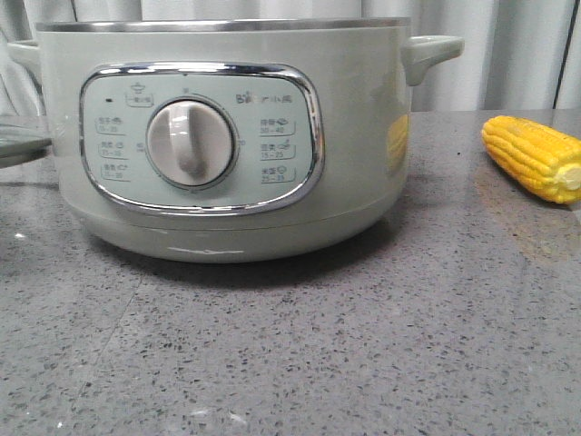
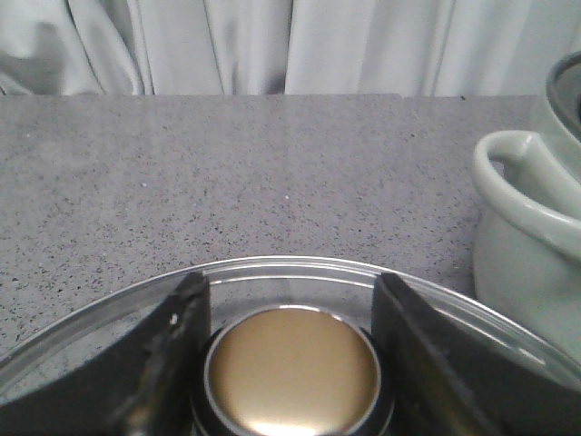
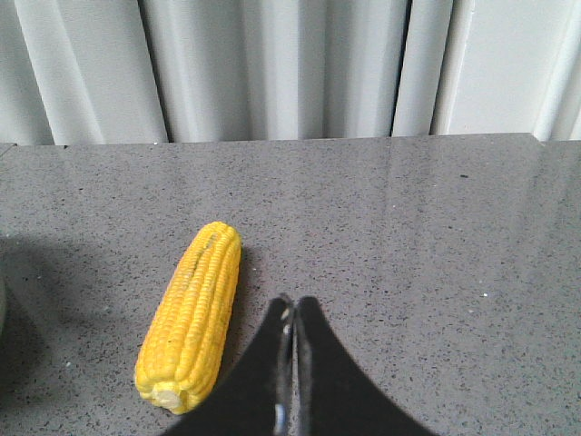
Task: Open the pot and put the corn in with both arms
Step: 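Lower the glass lid onto the table beside the pot, release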
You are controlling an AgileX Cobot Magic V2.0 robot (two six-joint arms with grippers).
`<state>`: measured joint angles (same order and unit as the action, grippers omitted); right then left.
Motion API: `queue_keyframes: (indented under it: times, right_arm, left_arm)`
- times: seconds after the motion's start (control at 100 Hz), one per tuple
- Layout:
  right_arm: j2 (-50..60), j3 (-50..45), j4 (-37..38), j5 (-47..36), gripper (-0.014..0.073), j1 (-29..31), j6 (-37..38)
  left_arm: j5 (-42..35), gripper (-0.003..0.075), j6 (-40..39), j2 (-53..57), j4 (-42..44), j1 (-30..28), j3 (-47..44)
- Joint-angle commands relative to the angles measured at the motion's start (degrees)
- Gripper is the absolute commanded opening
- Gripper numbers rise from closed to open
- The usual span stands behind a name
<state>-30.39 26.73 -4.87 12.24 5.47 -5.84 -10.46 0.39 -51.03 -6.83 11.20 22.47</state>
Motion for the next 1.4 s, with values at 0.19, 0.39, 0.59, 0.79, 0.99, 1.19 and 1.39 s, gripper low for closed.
queue_keyframes:
  times: [0.19,0.39,0.59,0.79,0.99,1.19,1.39]
  right_arm:
    - [-0.6,2.3,0.0,-4.6,-0.0064,0.3,-0.1]
    - [-0.6,2.3,0.0,-4.7,-0.0064,0.3,-0.1]
    - [-0.9,2.3,0.0,-4.7,-0.0063,0.3,-0.1]
    - [-0.9,2.3,0.0,-4.7,0.001,0.3,-0.1]
    - [-0.9,2.3,-0.4,-4.7,0.0146,0.3,-0.1]
    - [-1.2,3.0,-0.9,-3.3,0.0148,0.3,-0.1]
    - [-6.3,6.8,-0.9,1.5,0.024,-2.8,-0.1]
  left_arm:
    - [-17.0,-0.002,-0.4,-7.9,0.9,1.1,2.4]
    - [-18.6,-0.002,-0.4,-12.4,0.9,1.1,2.4]
    - [-20.6,-0.002,-0.4,-16.7,0.6,1.0,2.4]
    - [-20.9,0.0022,-0.4,-19.1,0.5,1.0,2.4]
    - [-20.9,0.0276,-0.4,-19.2,0.5,1.0,2.4]
    - [-20.9,0.0358,-0.4,-18.5,0.5,1.0,2.4]
    - [-20.1,0.0363,-0.4,-14.7,0.5,1.0,2.4]
